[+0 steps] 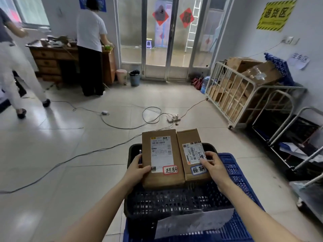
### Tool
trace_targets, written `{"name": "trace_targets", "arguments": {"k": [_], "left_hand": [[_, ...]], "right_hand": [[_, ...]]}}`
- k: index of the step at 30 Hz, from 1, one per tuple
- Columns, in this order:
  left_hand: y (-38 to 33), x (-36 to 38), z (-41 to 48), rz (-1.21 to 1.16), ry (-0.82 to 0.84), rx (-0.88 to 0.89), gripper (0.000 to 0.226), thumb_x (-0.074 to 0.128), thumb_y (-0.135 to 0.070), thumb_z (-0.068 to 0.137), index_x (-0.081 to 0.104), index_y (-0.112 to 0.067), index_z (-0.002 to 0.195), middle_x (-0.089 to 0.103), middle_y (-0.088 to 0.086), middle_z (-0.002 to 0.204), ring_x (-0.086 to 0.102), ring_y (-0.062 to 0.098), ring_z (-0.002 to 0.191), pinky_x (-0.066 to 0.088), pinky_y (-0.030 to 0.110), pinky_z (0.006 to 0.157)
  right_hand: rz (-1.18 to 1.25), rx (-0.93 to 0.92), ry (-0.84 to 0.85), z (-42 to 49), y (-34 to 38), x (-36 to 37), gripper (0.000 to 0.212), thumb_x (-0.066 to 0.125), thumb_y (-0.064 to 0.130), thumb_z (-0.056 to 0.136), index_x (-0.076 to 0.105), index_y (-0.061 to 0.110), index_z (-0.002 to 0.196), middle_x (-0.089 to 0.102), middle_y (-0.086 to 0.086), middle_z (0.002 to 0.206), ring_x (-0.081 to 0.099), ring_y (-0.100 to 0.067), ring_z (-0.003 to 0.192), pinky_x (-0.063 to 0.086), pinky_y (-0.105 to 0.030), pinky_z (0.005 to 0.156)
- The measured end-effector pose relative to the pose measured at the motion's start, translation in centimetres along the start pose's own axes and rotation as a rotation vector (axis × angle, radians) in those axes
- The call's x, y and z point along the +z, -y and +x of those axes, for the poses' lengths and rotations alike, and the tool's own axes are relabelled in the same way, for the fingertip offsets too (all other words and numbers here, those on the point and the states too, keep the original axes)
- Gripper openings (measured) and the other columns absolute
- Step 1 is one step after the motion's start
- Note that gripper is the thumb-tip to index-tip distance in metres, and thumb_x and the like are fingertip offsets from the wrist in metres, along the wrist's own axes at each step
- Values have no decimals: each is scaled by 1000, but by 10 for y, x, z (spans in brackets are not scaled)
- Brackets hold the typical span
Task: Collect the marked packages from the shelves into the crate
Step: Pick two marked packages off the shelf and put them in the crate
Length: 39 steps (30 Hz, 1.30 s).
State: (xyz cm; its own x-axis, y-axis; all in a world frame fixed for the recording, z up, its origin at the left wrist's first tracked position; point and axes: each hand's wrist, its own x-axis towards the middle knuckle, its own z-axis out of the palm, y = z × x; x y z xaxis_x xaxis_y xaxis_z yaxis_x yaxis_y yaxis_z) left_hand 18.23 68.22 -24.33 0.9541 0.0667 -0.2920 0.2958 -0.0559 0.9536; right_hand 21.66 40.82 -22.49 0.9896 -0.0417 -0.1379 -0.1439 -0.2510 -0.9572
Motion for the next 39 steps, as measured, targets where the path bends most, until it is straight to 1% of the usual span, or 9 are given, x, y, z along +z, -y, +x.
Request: {"name": "trace_targets", "arguments": {"k": [4, 9, 16, 19, 23, 27, 31, 35, 39], "left_hand": [[26, 7, 32, 70, -58, -82, 63, 59, -6, 89, 30, -17, 143, 54, 15, 128, 55, 30, 115, 50, 43, 95], [56, 17, 81, 63, -84, -240, 67, 59, 0, 86, 29, -18, 143, 55, 0, 104, 58, 13, 92, 50, 20, 61], [111, 29, 134, 71, -162, -450, 68, 53, 7, 85, 28, -14, 144, 57, 13, 121, 59, 28, 107, 54, 40, 87], [134, 30, 146, 90, -186, -530, 71, 53, 7, 84, 26, -15, 146, 57, 8, 113, 59, 25, 103, 53, 32, 76], [158, 32, 157, 147, -233, -599, 72, 59, 2, 83, 29, -16, 145, 58, 13, 125, 58, 29, 110, 49, 40, 95], [172, 31, 165, 181, -272, -620, 66, 58, 2, 85, 32, -14, 143, 60, 11, 122, 56, 20, 96, 45, 28, 82], [184, 28, 166, 162, -291, -628, 64, 53, 8, 85, 30, -10, 142, 58, 12, 123, 53, 19, 99, 43, 28, 86], [185, 22, 169, 224, -294, -631, 64, 52, 6, 85, 28, -12, 141, 60, 7, 114, 55, 21, 99, 47, 30, 86], [183, 26, 168, 342, -302, -622, 63, 55, 4, 83, 29, -9, 139, 57, 11, 128, 55, 21, 108, 44, 33, 97]], "right_hand": [[-30, 96, 62, 35, -33, 12, 39, 57, 23, 91, 43, 29, 126, 60, -3, 103, 63, -12, 85, 48, -22, 63], [-40, 223, 182, 79, -81, 23, 52, 57, 18, 91, 37, 31, 137, 59, 4, 99, 64, -11, 85, 49, -14, 55], [-88, 358, 301, 142, -145, 45, 52, 56, 9, 90, 37, 25, 136, 57, 4, 95, 60, -10, 86, 48, -13, 55], [-110, 420, 339, 156, -174, 57, 55, 56, 9, 90, 34, 23, 139, 57, 1, 98, 60, -15, 91, 49, -19, 63], [-120, 487, 363, 162, -207, 71, 54, 56, 13, 91, 32, 25, 138, 57, 5, 97, 61, -10, 87, 49, -18, 61], [-115, 534, 395, 164, -229, 89, 55, 56, 13, 91, 32, 28, 138, 57, -1, 108, 59, -6, 88, 49, -18, 62], [-86, 575, 429, 164, -237, 109, 56, 53, 9, 92, 29, 30, 137, 60, 7, 103, 63, -6, 85, 49, -13, 56], [-74, 583, 424, 162, -243, 123, 57, 53, 9, 91, 28, 29, 138, 61, 5, 106, 63, -13, 93, 53, -25, 70], [-109, 564, 401, 159, -244, 127, 60, 53, 8, 91, 25, 26, 142, 53, -4, 128, 57, -18, 103, 51, -39, 90]]}}
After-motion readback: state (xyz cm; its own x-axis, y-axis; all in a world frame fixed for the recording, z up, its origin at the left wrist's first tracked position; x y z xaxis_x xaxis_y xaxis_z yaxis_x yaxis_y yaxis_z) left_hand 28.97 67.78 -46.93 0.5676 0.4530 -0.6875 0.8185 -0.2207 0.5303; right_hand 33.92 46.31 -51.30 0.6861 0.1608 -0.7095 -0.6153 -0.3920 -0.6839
